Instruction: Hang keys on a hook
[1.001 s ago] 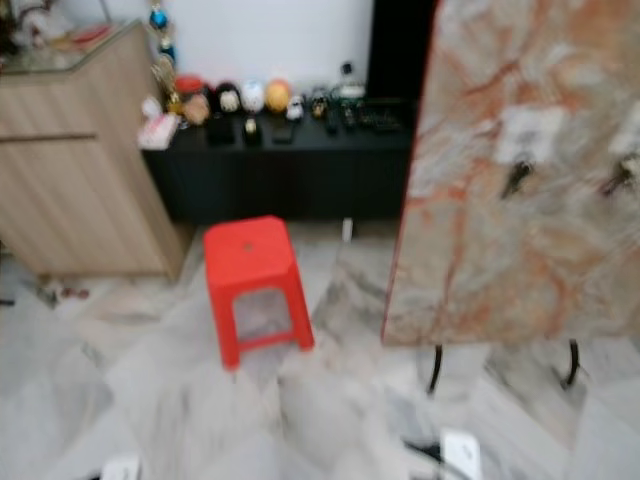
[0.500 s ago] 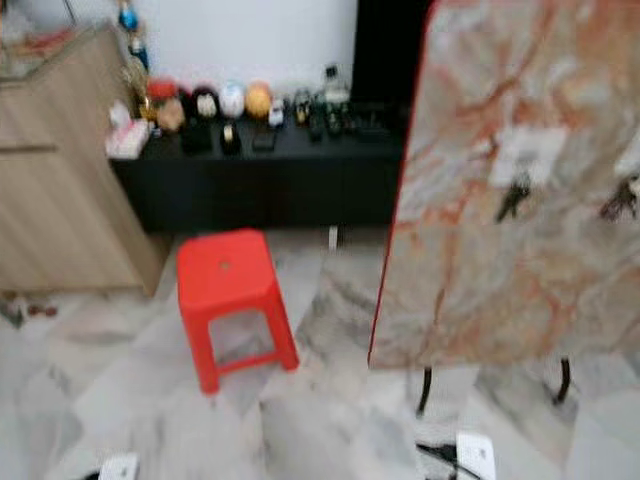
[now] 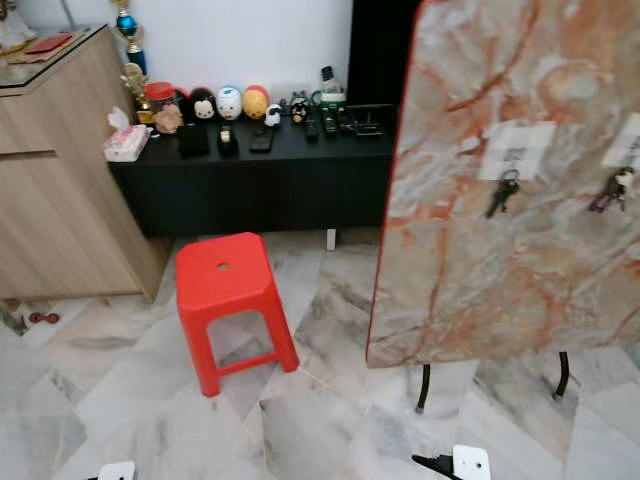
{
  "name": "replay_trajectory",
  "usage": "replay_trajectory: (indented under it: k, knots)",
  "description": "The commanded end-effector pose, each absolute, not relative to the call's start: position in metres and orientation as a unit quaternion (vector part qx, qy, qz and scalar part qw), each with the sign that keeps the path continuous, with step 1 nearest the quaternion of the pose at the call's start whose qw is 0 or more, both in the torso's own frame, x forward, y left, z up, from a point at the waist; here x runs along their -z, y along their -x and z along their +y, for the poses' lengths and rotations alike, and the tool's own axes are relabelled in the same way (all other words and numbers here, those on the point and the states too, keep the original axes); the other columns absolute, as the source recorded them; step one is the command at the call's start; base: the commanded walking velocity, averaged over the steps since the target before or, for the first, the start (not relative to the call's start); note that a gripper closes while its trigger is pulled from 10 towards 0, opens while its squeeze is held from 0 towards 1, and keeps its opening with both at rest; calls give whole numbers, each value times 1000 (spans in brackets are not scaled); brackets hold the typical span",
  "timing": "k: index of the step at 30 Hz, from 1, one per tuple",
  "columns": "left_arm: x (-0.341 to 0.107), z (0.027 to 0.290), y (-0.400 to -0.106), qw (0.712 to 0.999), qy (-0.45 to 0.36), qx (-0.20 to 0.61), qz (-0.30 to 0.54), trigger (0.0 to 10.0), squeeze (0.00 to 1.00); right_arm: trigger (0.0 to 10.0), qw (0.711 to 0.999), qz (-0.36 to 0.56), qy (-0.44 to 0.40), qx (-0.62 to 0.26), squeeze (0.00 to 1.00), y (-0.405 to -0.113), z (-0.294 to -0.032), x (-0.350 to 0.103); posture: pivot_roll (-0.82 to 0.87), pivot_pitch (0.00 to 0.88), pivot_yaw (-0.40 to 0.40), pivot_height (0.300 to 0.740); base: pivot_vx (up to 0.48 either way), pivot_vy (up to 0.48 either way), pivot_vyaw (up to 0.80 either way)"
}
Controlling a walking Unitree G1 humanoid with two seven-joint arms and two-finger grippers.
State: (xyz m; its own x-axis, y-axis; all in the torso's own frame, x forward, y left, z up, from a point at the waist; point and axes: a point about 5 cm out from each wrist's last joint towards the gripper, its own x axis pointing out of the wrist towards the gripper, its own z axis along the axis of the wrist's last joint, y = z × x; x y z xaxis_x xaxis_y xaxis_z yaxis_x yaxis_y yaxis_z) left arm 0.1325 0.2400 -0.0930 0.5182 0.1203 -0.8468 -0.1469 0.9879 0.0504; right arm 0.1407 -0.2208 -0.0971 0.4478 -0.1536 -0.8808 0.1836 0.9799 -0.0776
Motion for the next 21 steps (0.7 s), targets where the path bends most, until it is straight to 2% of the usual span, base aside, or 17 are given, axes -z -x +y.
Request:
replay_trajectory:
  k: [1,10,21]
  knots:
    - [95,241,-126,864,8,-73,498,10000,0,10000,859,504,-15,87,0,-156,-208,94,-105,0,-20,740,0,-364,0]
    - [95,241,-127,864,7,-71,498,10000,0,10000,863,499,-23,74,0,-168,-176,93,-105,0,-19,740,0,-366,0]
    - [95,240,-127,866,12,-73,495,10000,0,10000,868,492,-24,70,0,-177,-162,91,-104,0,-20,740,0,-366,0]
